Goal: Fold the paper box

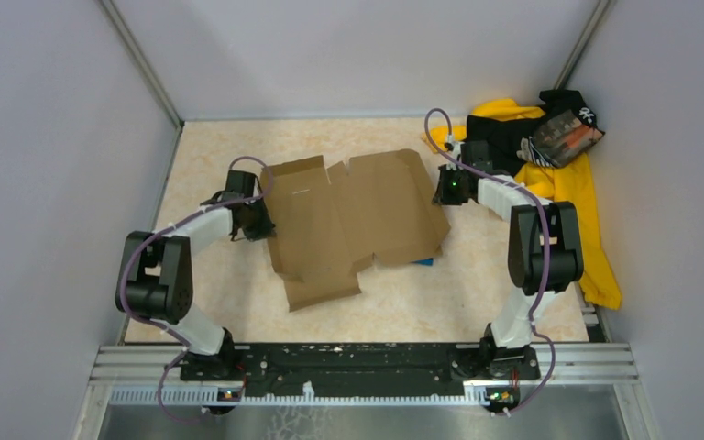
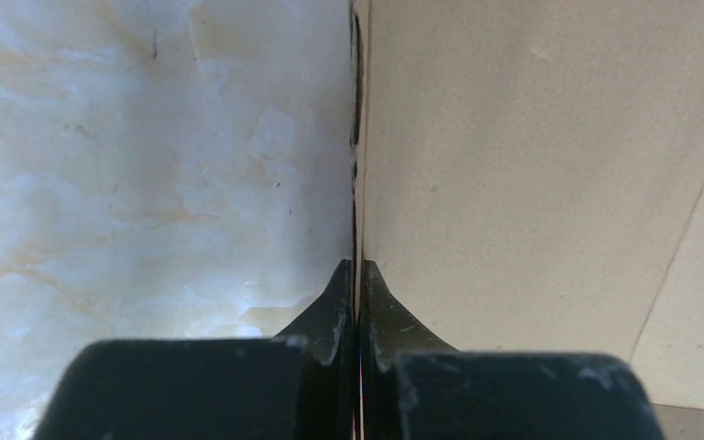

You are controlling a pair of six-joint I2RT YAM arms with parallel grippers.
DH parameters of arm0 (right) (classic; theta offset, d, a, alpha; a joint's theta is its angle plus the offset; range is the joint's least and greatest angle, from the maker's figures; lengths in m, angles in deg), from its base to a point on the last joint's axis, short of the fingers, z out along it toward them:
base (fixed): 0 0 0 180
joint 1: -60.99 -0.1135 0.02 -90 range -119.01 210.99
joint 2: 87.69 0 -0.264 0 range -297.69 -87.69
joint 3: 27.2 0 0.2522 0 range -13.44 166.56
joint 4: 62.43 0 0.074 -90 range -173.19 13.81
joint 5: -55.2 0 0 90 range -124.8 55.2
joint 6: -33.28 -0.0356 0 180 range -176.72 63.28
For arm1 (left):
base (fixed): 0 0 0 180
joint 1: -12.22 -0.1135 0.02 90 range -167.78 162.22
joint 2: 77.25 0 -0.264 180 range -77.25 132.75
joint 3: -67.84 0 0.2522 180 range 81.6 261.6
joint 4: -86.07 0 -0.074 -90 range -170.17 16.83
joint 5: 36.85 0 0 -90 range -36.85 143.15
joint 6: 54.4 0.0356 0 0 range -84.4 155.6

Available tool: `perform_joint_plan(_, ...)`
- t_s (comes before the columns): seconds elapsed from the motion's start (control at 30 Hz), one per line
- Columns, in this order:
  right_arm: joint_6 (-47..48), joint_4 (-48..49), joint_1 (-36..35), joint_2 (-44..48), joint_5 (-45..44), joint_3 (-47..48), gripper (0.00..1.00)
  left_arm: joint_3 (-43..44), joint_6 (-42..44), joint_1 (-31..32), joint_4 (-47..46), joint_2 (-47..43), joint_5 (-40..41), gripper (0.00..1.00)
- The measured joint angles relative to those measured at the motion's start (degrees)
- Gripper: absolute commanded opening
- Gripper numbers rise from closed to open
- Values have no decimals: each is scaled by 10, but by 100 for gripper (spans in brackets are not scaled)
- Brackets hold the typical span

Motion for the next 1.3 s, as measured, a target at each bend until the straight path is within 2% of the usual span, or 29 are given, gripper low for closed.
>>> perform_joint_plan(0.07, -1, -2, 0, 0, 2, 0, 3, 25, 9, 16, 37, 0, 35, 0)
perform_joint_plan(0.1, -2, -3, 0, 0, 2, 0, 12, 43, 14, 26, 58, 0, 53, 0)
perform_joint_plan(0.13, -3, -5, 0, 1, 2, 1, 27, 67, 20, 37, 84, 0, 77, 0)
perform_joint_plan(0.23, -7, -21, 0, 8, -1, 2, 53, 146, 42, 67, 144, 0, 133, 0)
perform_joint_plan(0.33, -10, -42, 0, 27, -2, 6, 67, 242, 67, 95, 207, 0, 191, 0)
perform_joint_plan(0.43, -11, -55, 0, 56, -1, 19, 70, 333, 92, 119, 264, 2, 236, 0)
perform_joint_plan(0.6, -17, -59, 2, 108, 18, 50, 70, 512, 130, 154, 384, 46, 303, 0)
perform_joint_plan(0.73, -24, -59, 8, 128, 42, 60, 67, 592, 155, 181, 461, 83, 339, 1)
perform_joint_plan(0.97, -38, -56, 12, 129, 120, 62, 61, 625, 160, 209, 514, 85, 338, 0)
perform_joint_plan(1.13, -53, -26, 12, 128, 197, 61, 59, 624, 144, 212, 515, 75, 263, 0)
perform_joint_plan(1.3, -54, -6, 12, 127, 227, 59, 59, 629, 121, 230, 523, 61, 212, 0)
